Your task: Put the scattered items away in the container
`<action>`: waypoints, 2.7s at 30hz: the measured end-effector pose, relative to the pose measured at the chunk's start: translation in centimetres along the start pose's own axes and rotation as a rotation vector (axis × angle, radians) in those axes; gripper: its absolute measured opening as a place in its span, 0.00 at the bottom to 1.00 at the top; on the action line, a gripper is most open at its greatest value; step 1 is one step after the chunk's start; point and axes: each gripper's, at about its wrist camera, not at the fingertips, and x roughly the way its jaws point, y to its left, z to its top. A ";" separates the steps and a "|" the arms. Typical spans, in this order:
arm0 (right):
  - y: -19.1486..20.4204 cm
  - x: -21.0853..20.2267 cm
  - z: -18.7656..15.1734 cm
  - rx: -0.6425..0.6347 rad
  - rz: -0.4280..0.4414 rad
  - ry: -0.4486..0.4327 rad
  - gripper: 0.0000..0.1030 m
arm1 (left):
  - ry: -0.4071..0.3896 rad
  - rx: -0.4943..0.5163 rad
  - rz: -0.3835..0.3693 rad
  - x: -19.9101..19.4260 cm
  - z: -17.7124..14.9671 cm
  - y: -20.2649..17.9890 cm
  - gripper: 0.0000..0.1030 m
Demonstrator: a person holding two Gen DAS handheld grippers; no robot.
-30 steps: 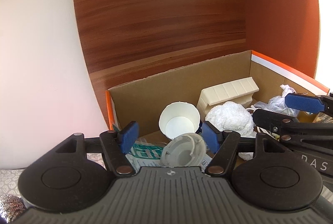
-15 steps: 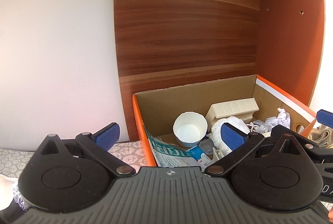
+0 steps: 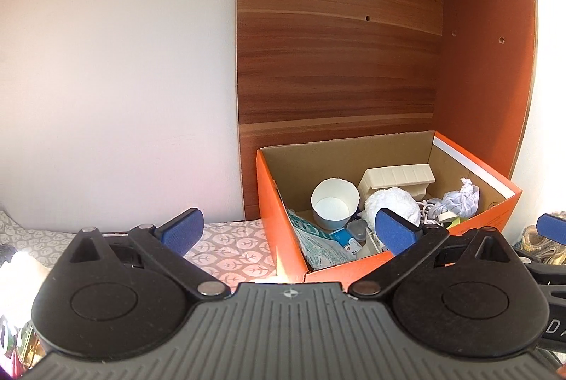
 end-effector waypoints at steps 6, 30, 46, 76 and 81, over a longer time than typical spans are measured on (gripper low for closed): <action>1.7 -2.8 -1.7 0.019 -0.065 0.037 1.00 | 0.016 0.039 0.026 -2.6 -1.6 0.3 1.00; 3.2 -8.3 -5.5 -0.066 -0.204 0.141 1.00 | 0.048 0.060 0.078 -6.8 -5.7 -0.7 1.00; 0.0 -9.8 -5.8 -0.016 -0.257 0.168 1.00 | 0.042 0.077 0.078 -7.8 -6.5 -2.7 1.00; 1.1 -10.8 -6.0 -0.060 -0.235 0.118 1.00 | -0.008 0.079 0.093 -8.8 -6.2 -1.9 1.00; 1.1 -11.0 -6.0 -0.060 -0.239 0.113 1.00 | -0.001 0.075 0.090 -8.7 -6.3 -2.0 1.00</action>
